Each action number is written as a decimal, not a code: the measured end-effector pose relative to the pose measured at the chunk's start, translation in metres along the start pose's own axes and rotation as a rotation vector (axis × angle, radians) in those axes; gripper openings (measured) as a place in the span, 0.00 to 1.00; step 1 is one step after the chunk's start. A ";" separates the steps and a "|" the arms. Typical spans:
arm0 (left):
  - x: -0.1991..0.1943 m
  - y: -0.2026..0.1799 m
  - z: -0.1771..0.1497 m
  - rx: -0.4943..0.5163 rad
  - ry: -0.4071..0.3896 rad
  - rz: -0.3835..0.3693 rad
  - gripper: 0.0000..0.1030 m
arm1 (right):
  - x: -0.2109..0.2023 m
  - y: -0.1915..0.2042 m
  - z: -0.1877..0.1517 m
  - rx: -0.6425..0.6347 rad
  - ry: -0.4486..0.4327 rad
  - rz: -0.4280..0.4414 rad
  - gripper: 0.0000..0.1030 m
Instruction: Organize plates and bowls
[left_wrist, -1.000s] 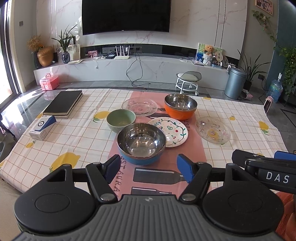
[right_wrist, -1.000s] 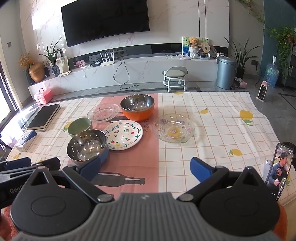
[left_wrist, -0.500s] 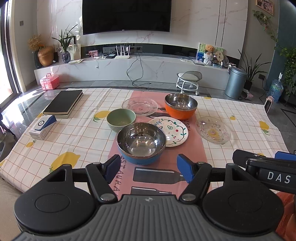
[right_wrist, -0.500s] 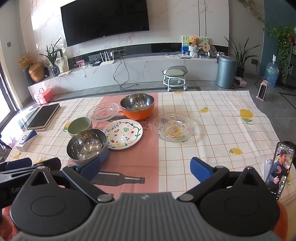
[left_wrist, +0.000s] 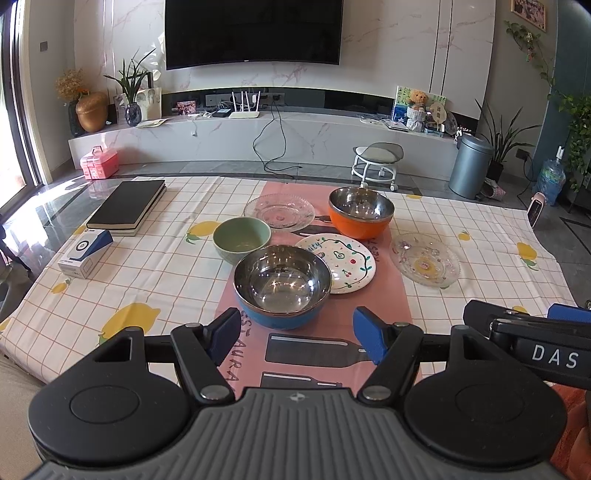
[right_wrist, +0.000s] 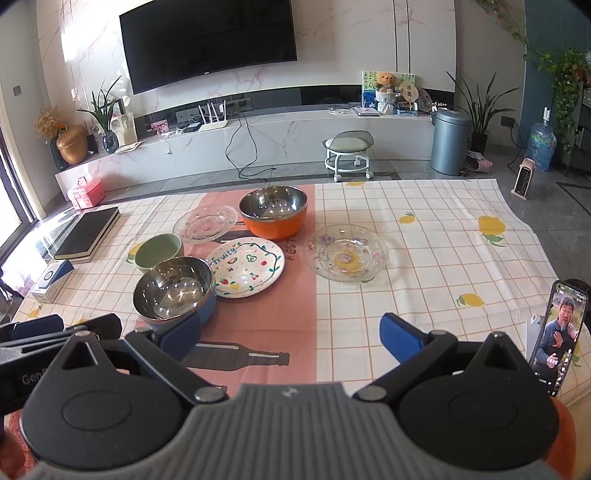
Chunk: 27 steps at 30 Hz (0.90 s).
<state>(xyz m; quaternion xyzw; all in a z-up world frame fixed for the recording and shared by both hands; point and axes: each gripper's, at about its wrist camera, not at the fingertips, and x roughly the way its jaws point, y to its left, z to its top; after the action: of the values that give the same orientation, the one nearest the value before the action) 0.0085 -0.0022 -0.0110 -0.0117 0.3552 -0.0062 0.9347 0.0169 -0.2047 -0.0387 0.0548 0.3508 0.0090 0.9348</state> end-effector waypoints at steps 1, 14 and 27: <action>0.000 0.000 0.000 0.000 0.000 0.000 0.80 | 0.000 0.000 0.000 0.000 0.001 0.000 0.98; 0.000 0.000 0.000 0.000 0.000 -0.001 0.80 | 0.000 0.000 0.000 0.001 0.002 -0.001 0.98; 0.013 0.009 0.002 0.030 0.004 -0.024 0.75 | 0.007 0.004 -0.006 -0.026 -0.025 0.004 0.98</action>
<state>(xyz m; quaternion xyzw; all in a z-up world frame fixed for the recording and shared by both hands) 0.0194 0.0065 -0.0184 -0.0020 0.3568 -0.0226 0.9339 0.0187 -0.2001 -0.0471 0.0435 0.3389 0.0149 0.9397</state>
